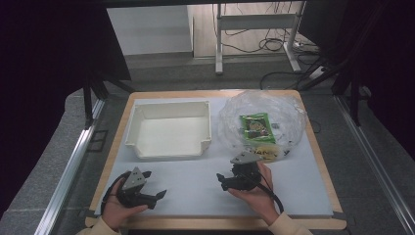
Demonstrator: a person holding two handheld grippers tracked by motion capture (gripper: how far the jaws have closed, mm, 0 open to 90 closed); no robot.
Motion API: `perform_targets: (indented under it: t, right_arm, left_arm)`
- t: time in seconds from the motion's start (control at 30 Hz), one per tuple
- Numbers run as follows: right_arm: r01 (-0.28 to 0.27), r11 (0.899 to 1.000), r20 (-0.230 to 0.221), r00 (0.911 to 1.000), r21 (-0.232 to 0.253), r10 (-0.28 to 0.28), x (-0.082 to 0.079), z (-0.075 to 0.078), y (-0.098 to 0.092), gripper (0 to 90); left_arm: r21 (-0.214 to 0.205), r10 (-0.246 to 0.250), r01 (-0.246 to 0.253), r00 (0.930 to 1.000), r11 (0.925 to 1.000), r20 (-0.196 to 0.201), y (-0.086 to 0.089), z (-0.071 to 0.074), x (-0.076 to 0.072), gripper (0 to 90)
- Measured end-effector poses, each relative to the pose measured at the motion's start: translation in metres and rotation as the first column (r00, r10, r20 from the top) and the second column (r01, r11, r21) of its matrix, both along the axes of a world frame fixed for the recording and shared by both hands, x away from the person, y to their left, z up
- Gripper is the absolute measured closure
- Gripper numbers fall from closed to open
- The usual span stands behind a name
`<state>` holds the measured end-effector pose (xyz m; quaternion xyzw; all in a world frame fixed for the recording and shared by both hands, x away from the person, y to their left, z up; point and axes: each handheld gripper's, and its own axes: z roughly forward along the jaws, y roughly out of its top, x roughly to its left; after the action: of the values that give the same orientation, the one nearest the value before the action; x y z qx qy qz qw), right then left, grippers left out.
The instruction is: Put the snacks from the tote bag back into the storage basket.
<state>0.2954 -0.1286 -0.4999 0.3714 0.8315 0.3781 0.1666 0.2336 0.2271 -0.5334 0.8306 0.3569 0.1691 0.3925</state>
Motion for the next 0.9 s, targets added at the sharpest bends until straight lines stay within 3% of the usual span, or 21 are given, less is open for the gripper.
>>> perform_targets:
  t: [0.13,0.3,0.9]
  right_arm:
    - [-0.003,1.0,-0.022,0.9998,-0.001,0.003,0.0007,-0.0036,0.0009,13.4]
    - [-0.018,1.0,0.001,0.9998,-0.013,0.018,-0.0035,-0.0025,0.0029,13.2]
    - [-0.025,1.0,0.001,0.9997,-0.001,0.025,-0.0043,0.0046,0.0013,13.5]
  left_arm:
    - [0.004,-0.004,0.004,1.0,1.0,-0.002,-0.0005,-0.0001,-0.0005,12.3]
    - [0.003,-0.003,0.003,1.0,1.0,-0.004,-0.001,-0.0008,-0.0005,12.2]
    - [-0.002,0.002,-0.002,1.0,1.0,0.002,0.0008,-0.0002,-0.0005,12.3]
